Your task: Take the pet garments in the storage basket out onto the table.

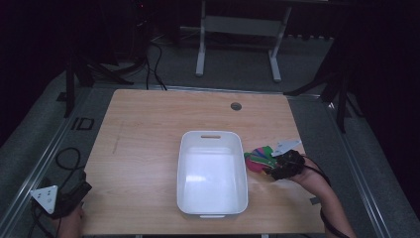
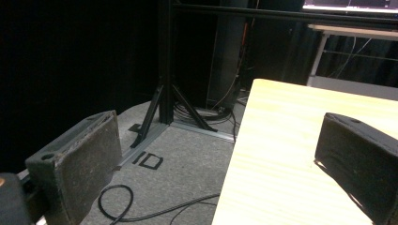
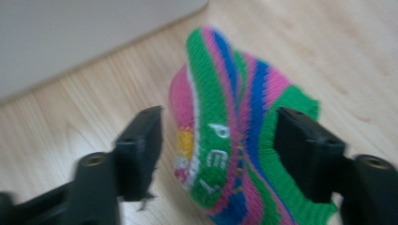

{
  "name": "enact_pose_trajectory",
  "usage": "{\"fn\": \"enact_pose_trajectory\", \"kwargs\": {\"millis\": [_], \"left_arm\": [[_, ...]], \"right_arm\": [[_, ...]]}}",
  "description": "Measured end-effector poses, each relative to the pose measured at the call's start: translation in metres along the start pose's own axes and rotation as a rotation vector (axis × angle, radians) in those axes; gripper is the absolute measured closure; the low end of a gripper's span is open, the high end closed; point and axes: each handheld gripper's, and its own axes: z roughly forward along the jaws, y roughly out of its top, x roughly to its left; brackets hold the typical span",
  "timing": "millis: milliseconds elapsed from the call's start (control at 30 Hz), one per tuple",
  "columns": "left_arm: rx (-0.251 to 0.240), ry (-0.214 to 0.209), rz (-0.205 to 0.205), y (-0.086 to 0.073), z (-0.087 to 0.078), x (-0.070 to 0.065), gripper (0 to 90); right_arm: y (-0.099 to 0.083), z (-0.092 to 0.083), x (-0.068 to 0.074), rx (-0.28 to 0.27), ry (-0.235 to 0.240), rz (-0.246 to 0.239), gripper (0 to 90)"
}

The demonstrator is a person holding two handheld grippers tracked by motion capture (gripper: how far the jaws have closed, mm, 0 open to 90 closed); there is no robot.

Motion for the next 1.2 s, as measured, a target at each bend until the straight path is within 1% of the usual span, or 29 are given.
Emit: {"fn": "enact_pose_trajectory", "kwargs": {"millis": [33,100,133,167,200,233,333,367,400,467,500,533,567,600,667,700,767,800,833,867,900,933,967,1033,1067,1100,1133,1167,1200], "left_arm": [[0.001,0.0,-0.001,0.0,0.0,0.0,1.2],[0.001,-0.001,0.002,0.0,0.0,0.0,1.2],[0.001,-0.001,0.002,0.0,0.0,0.0,1.2],[0.001,0.0,0.003,0.0,0.0,0.0,1.2],[0.001,0.0,0.003,0.0,0.0,0.0,1.2],[0.001,-0.001,0.003,0.0,0.0,0.0,1.2],[0.0,0.001,0.004,0.0,0.0,0.0,1.2],[0.0,0.002,0.004,0.0,0.0,0.0,1.2],[0.0,0.002,0.004,0.0,0.0,0.0,1.2],[0.0,0.001,0.003,0.0,0.0,0.0,1.2],[0.0,0.001,0.003,0.0,0.0,0.0,1.2],[0.0,0.001,0.003,0.0,0.0,0.0,1.2],[-0.001,0.002,0.002,0.0,0.0,0.0,1.2],[-0.001,0.001,0.004,0.0,0.0,0.0,1.2],[-0.001,0.002,0.005,0.0,0.0,-0.001,1.2],[-0.001,0.002,0.005,0.0,0.0,-0.001,1.2],[-0.001,0.001,0.004,0.0,0.0,0.0,1.2],[-0.001,0.0,0.005,0.0,0.0,0.0,1.2],[-0.001,0.0,0.005,0.0,0.0,0.0,1.2],[-0.001,0.0,0.006,0.0,0.0,-0.001,1.2],[-0.001,0.0,0.006,0.0,0.0,-0.001,1.2],[-0.001,0.0,0.007,0.0,0.0,-0.001,1.2],[-0.001,0.0,0.007,0.0,0.0,-0.001,1.2],[0.0,0.0,0.007,0.0,0.0,-0.001,1.2],[0.0,0.0,0.007,0.0,0.0,-0.001,1.2],[0.0,0.0,0.007,0.0,0.0,-0.001,1.2],[0.0,0.0,0.007,0.0,0.0,-0.001,1.2],[-0.002,0.0,0.007,0.0,0.0,-0.001,1.2],[-0.002,0.0,0.008,0.0,0.0,-0.001,1.2]], "right_arm": [[-0.003,-0.01,-0.002,-0.048,-0.01,0.031,26.4],[-0.007,-0.018,-0.003,-0.087,-0.02,0.065,19.3],[-0.007,-0.018,-0.003,-0.087,-0.02,0.065,19.3],[-0.013,-0.025,-0.003,-0.133,-0.027,0.101,12.5],[-0.013,-0.025,-0.003,-0.133,-0.027,0.101,12.5],[-0.02,-0.031,-0.002,-0.186,-0.028,0.129,10.7],[-0.032,-0.038,-0.002,-0.245,-0.061,0.179,10.5],[-0.036,-0.04,-0.002,-0.256,-0.081,0.204,10.5],[-0.04,-0.042,-0.001,-0.272,-0.097,0.216,10.5],[-0.049,-0.045,0.001,-0.318,-0.156,0.26,10.9],[-0.054,-0.047,0.001,-0.345,-0.169,0.284,10.9],[-0.059,-0.048,0.002,-0.372,-0.203,0.308,10.9],[-0.059,-0.048,0.002,-0.372,-0.203,0.308,10.9],[-0.069,-0.051,0.003,-0.418,-0.28,0.361,10.9],[-0.08,-0.052,0.005,-0.452,-0.334,0.41,10.9],[-0.083,-0.052,0.006,-0.456,-0.352,0.422,10.9],[-0.094,-0.051,0.01,-0.473,-0.414,0.461,10.9],[-0.099,-0.051,0.011,-0.479,-0.429,0.476,10.9],[-0.099,-0.051,0.011,-0.479,-0.429,0.476,10.9],[-0.103,-0.05,0.012,-0.482,-0.454,0.485,10.9],[-0.109,-0.05,0.014,-0.492,-0.497,0.509,10.9],[-0.109,-0.05,0.014,-0.492,-0.497,0.509,10.9],[-0.121,-0.05,0.018,-0.513,-0.567,0.555,10.9],[-0.128,-0.05,0.02,-0.523,-0.59,0.588,11.0],[-0.132,-0.049,0.022,-0.517,-0.616,0.604,10.9],[-0.132,-0.049,0.022,-0.517,-0.616,0.604,10.9],[-0.135,-0.049,0.024,-0.519,-0.636,0.617,11.0],[-0.141,-0.047,0.027,-0.515,-0.673,0.642,11.0],[-0.143,-0.047,0.028,-0.513,-0.69,0.654,11.0]]}}
